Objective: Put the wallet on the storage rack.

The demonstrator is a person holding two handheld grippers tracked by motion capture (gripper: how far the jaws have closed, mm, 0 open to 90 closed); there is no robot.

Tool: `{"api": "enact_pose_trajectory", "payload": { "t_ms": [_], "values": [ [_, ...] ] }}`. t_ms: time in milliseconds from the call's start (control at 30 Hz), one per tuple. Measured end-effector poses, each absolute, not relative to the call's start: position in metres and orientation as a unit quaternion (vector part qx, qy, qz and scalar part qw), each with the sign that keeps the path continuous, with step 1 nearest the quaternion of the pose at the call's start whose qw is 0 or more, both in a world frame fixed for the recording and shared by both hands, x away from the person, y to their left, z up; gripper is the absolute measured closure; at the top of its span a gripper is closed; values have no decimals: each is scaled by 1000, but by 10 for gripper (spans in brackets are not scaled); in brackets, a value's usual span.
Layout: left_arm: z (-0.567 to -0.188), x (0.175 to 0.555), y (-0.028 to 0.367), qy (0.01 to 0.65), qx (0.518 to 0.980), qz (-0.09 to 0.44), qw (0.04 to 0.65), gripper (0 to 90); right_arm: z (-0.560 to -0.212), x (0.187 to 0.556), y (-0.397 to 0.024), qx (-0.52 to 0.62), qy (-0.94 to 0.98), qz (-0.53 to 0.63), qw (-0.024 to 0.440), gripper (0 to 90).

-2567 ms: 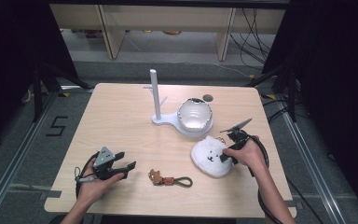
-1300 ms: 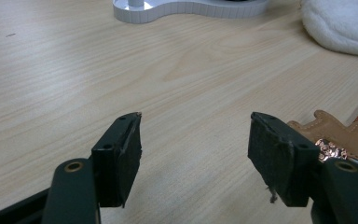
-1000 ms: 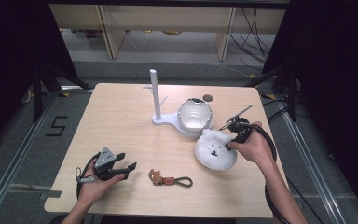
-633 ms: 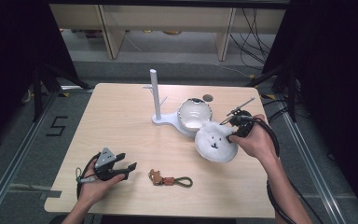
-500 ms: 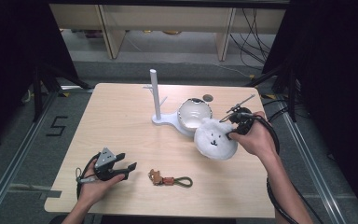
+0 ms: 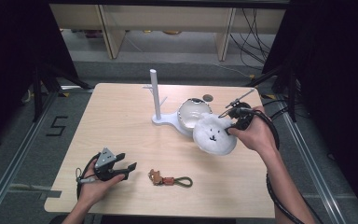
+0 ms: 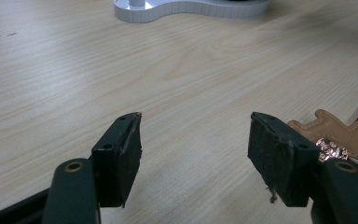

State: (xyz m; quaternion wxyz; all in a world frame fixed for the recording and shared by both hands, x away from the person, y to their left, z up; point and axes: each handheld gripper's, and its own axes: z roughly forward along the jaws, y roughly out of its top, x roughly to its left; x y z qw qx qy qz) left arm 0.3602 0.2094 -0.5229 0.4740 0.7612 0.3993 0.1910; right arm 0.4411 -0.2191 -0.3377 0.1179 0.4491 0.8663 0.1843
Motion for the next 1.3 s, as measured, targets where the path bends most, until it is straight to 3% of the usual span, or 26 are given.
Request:
{"api": "enact_pose_trajectory", "payload": {
  "t_ms": [1300],
  "values": [
    [-523, 361, 210, 407, 757, 191, 474, 340, -316, 459, -211, 441, 863, 200, 146, 813]
  ]
}}
